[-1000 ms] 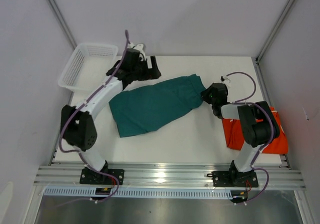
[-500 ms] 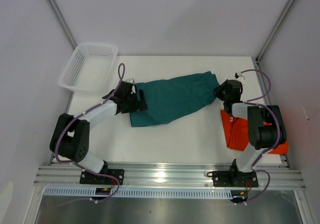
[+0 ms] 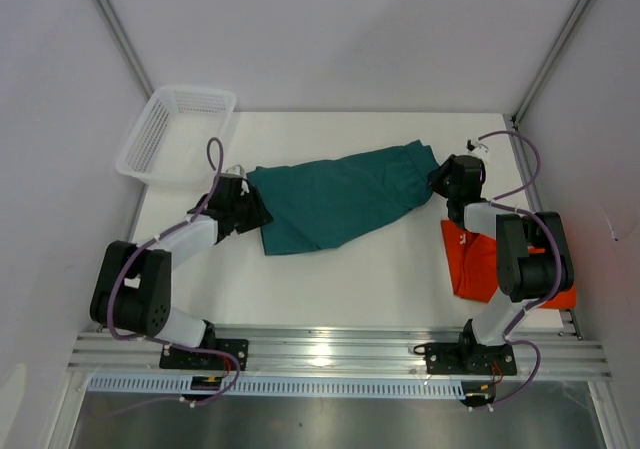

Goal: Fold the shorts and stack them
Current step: Fold the shorts

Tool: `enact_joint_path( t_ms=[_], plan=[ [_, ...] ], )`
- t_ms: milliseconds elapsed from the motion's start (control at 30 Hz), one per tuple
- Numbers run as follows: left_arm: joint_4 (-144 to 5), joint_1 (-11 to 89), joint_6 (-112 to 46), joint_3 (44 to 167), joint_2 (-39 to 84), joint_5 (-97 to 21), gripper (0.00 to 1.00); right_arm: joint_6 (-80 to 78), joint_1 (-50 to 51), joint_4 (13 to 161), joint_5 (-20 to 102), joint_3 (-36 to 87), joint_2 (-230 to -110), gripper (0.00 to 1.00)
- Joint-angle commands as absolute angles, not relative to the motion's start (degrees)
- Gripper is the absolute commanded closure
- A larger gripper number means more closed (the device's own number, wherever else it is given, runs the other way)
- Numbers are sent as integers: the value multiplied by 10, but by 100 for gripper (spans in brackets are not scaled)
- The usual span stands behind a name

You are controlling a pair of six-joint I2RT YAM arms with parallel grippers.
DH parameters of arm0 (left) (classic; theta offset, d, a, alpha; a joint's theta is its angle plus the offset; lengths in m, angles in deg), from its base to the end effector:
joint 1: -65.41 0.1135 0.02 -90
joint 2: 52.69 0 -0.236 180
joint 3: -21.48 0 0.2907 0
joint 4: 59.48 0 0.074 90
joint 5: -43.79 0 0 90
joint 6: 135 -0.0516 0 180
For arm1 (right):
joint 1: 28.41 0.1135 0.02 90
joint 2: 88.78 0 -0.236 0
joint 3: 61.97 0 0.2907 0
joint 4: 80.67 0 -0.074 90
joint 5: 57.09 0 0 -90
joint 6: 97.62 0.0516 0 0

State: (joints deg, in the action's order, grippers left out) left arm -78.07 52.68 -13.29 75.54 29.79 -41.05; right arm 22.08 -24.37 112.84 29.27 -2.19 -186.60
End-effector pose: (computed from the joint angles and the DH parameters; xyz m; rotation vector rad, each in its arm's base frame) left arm 0.3211 -0.0773 0.1174 -0.3595 2.4132 -0.4650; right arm 0.3945 0.0246 0.1161 0.4867 1.9521 0.3141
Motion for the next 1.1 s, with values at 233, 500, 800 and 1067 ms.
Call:
enact_joint_path(
  t_ms=[233, 500, 800, 1067],
  plan=[
    [-756, 527, -109, 765, 257, -429, 62, 195, -237, 1134, 282, 9, -1845, 100],
    [-769, 453, -84, 887, 277, -438, 63, 190, -229, 1139, 275, 5, -1842, 100],
    [-564, 399, 53, 1004, 524, -325, 74, 193, -223, 1141, 275, 4, -1846, 100],
    [-559, 368, 100, 1113, 679, -331, 94, 197, -223, 1143, 275, 5, -1849, 100]
  ],
)
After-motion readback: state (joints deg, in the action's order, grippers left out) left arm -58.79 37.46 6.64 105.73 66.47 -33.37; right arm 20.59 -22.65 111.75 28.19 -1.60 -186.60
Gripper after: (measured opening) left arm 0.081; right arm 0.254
